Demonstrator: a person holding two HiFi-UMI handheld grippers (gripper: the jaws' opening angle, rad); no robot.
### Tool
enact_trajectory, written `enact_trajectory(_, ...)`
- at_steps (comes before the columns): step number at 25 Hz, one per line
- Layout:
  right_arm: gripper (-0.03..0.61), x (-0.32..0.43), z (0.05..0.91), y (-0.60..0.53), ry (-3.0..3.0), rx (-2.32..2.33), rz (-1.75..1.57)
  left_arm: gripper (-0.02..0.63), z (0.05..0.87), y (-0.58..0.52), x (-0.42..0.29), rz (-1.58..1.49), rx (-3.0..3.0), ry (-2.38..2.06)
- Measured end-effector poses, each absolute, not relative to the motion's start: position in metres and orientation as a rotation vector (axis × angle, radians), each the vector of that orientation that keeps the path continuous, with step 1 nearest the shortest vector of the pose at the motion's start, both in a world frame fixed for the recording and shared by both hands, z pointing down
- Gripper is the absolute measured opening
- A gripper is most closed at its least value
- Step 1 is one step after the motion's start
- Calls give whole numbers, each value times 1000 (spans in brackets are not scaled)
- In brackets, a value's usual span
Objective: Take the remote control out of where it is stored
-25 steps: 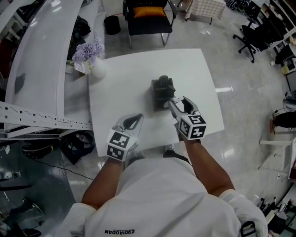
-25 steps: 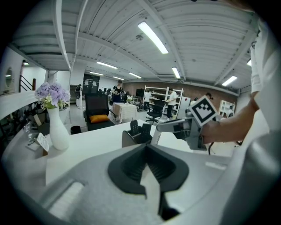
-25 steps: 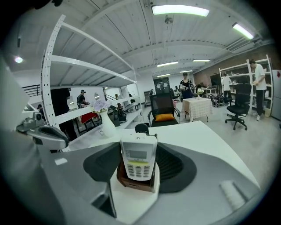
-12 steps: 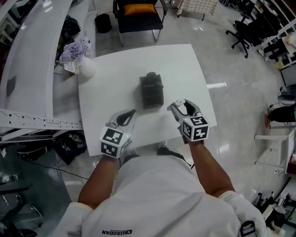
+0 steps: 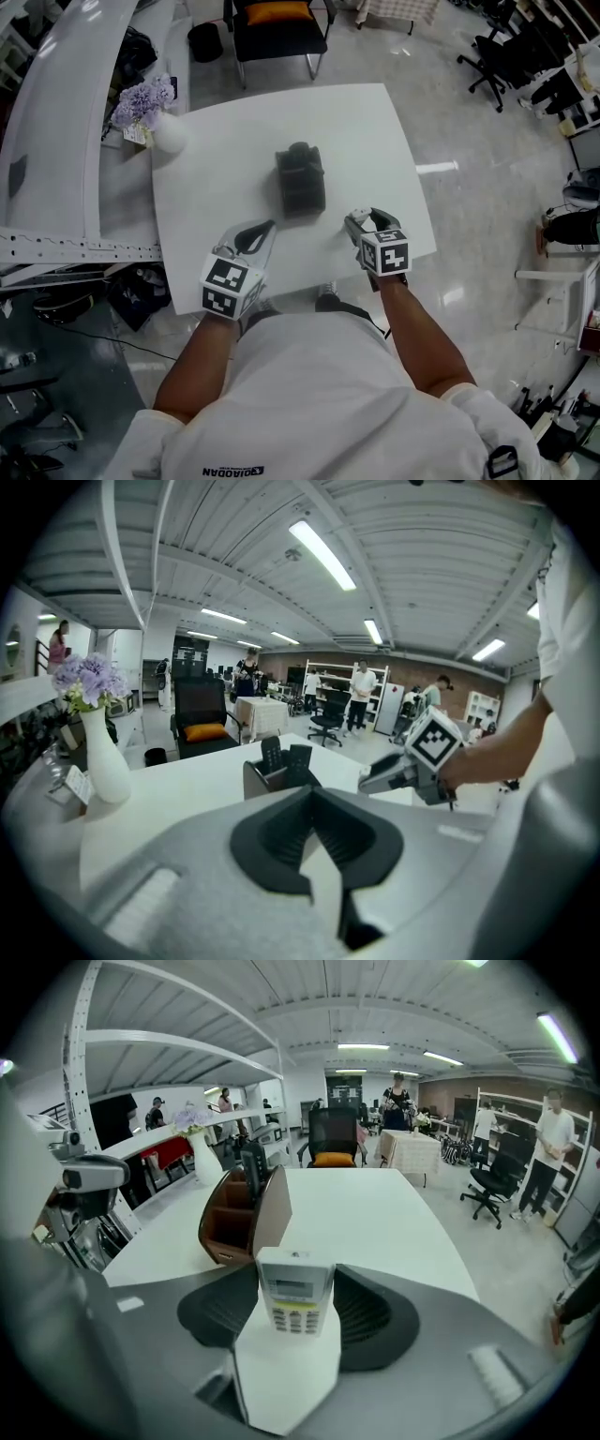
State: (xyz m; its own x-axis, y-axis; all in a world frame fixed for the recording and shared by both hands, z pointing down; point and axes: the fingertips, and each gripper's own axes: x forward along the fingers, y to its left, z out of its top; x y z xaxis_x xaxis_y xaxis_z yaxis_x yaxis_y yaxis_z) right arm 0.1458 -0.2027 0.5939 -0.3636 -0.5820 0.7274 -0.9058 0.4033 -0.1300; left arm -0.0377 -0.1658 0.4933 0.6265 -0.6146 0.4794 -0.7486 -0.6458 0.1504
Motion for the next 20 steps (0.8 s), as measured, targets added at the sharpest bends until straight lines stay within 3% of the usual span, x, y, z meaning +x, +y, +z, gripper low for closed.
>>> enact_trajectory(20, 233, 148, 662, -256, -1972, 1292, 919, 2, 500, -177, -47, 566, 2455, -1147)
